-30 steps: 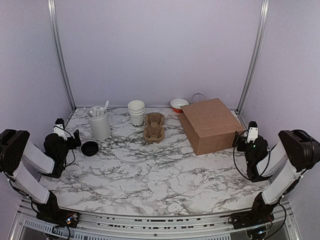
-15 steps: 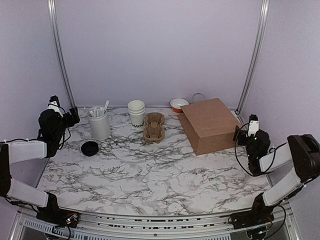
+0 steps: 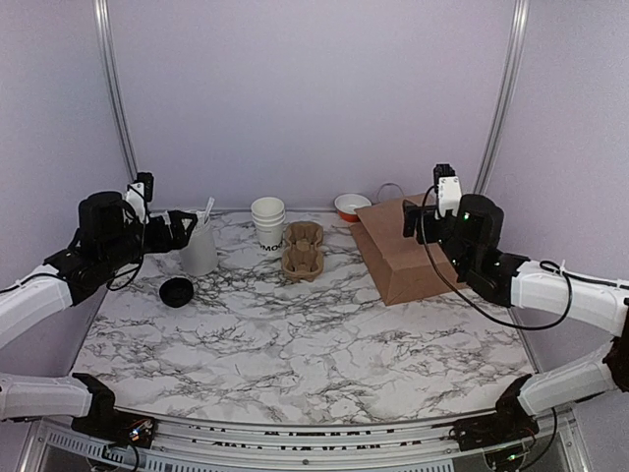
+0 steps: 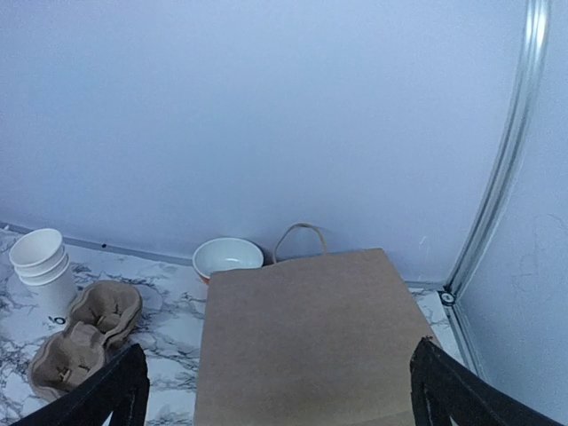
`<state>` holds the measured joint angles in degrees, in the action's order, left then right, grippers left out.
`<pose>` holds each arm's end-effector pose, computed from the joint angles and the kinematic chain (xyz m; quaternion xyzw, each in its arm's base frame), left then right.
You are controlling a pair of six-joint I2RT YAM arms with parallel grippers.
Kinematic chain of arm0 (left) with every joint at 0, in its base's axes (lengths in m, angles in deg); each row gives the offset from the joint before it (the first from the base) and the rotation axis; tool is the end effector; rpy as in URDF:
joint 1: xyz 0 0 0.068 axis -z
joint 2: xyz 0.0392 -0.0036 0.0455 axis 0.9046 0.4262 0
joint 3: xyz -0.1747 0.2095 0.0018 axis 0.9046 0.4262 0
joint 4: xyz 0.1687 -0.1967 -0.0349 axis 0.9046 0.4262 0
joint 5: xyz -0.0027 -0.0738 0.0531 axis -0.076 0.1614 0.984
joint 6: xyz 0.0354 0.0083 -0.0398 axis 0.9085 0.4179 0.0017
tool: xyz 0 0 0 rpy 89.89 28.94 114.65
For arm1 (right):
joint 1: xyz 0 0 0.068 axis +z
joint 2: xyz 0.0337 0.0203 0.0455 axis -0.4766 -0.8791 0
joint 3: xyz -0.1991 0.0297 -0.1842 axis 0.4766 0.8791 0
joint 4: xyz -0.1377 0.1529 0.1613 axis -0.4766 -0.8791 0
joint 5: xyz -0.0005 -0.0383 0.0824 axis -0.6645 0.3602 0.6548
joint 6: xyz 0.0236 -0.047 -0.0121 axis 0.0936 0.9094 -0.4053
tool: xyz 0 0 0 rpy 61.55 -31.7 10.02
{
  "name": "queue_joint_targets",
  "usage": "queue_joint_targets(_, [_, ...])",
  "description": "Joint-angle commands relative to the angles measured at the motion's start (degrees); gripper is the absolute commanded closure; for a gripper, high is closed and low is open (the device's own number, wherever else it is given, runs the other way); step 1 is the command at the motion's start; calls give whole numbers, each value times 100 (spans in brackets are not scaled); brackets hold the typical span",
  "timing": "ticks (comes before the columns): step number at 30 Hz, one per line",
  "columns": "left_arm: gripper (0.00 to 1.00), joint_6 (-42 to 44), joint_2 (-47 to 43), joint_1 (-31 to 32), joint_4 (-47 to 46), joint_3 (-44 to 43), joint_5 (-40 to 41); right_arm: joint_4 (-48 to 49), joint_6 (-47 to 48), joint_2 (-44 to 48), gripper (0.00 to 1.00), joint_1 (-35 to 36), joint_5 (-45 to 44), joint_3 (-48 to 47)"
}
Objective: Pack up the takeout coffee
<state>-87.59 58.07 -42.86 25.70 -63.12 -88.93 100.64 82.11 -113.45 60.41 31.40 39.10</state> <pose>0.2243 -0.0898 0.3060 0.0349 0.7673 -0.2060 0.6063 0.2446 0.1340 0.3014 -0.0521 0.7207 0.0195 0.6911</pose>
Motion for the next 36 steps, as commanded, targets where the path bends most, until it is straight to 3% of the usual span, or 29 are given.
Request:
queue_joint_targets(1, [1,92,-306,-18,1411,-876,71,-1302,360,-297,0,929,-1441,-825])
queue_joint_targets(5, [1,-587,-566,-65,2061,-1178,1030,-1672,-171,-198,0,888,-1889,-1138])
queue_joint_targets(10, [1,-943,-670,-112,1952,-1108,838,-1967,-508,-37,0,314,-329,-1352])
queue_joint_targets(17, [1,-892,-260,-112,2075,-1171,72,-2029,-807,-176,0,203,308,-1500])
queue_joint_targets(21, [1,-1067,-161,-110,1948,-982,-162,-2649,-1411,-506,0,119,1092,-1979])
queue_joint_targets(24, [1,-1255,-117,-108,1853,-807,-447,-2497,-1449,-692,1,106,1800,-2004])
queue_joint_targets(28, [1,-1527,-70,-60,1631,-487,-748,-2896,-1730,-1183,6,108,1803,-2418])
queue_joint_targets(36, [1,-1982,-61,160,1168,91,-797,-3683,-1762,-2034,7,498,1237,-3127])
